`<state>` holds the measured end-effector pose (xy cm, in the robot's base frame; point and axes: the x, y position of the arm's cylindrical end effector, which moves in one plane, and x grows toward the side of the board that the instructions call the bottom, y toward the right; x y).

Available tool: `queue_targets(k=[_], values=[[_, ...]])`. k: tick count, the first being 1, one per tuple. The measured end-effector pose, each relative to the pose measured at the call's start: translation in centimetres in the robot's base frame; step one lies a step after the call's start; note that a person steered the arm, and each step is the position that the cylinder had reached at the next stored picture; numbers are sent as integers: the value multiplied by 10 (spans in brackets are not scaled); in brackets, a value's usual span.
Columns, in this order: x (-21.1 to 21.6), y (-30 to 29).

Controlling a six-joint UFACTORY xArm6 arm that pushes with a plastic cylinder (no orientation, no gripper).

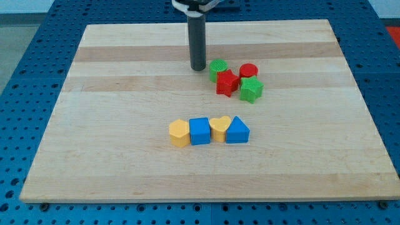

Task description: Push the green circle into the red circle

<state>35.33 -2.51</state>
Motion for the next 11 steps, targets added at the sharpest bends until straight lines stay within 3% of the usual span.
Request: queue_targets(k=[3, 7, 11], values=[[15, 23], [-21, 22], [-16, 48]])
